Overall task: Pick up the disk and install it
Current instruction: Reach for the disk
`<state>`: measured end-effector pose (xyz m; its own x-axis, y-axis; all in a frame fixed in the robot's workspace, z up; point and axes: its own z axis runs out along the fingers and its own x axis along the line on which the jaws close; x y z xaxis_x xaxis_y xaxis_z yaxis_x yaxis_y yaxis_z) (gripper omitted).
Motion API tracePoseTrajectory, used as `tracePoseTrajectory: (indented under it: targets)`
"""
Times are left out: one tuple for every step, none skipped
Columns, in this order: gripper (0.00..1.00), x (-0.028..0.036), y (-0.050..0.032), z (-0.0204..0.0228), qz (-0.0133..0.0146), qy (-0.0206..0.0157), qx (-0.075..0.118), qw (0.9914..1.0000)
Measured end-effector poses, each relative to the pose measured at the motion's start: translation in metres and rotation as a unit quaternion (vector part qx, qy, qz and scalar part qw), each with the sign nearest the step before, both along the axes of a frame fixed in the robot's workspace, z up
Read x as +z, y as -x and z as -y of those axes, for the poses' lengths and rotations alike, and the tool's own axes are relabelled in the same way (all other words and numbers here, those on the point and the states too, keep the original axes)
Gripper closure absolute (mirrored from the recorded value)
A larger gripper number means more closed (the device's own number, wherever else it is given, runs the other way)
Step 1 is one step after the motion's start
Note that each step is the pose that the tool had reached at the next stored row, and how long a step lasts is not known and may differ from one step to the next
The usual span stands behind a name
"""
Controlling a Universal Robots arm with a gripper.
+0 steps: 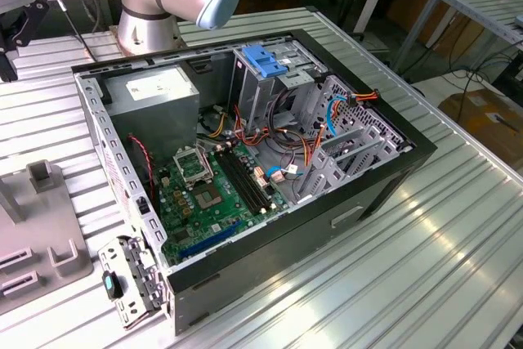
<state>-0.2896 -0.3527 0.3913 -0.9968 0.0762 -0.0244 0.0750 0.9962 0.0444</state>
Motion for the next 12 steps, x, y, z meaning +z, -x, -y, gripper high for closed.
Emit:
tracePoseTrajectory:
  targets:
    - [0.89, 0.0000, 0.0000, 0.0000, 0.0000, 0.0000, 0.000, 1.00000]
    - [0.89, 0.0000, 0.0000, 0.0000, 0.0000, 0.0000, 0.000, 1.00000]
    - [0.89, 0.0000, 0.0000, 0.0000, 0.0000, 0.0000, 0.000, 1.00000]
    - [0.89, 0.0000, 0.0000, 0.0000, 0.0000, 0.0000, 0.000, 1.00000]
    - [0.89, 0.0000, 0.0001, 0.0000, 0.0000, 0.0000, 0.000, 1.00000]
    - [0.89, 0.0000, 0.0001, 0.0000, 0.0000, 0.0000, 0.000, 1.00000]
    - [0.89, 0.0000, 0.0001, 0.0000, 0.0000, 0.0000, 0.000, 1.00000]
    - [0.89, 0.0000, 0.0005, -0.0004, 0.0000, 0.0000, 0.000, 1.00000]
    - [0.89, 0.0000, 0.0013, -0.0014, 0.0000, 0.0000, 0.000, 1.00000]
    - [0.89, 0.0000, 0.0023, -0.0021, 0.0000, 0.0000, 0.000, 1.00000]
    - [0.89, 0.0000, 0.0033, -0.0030, 0.0000, 0.0000, 0.000, 1.00000]
    - [0.89, -0.0001, 0.0052, -0.0042, 0.0000, 0.0000, 0.000, 1.00000]
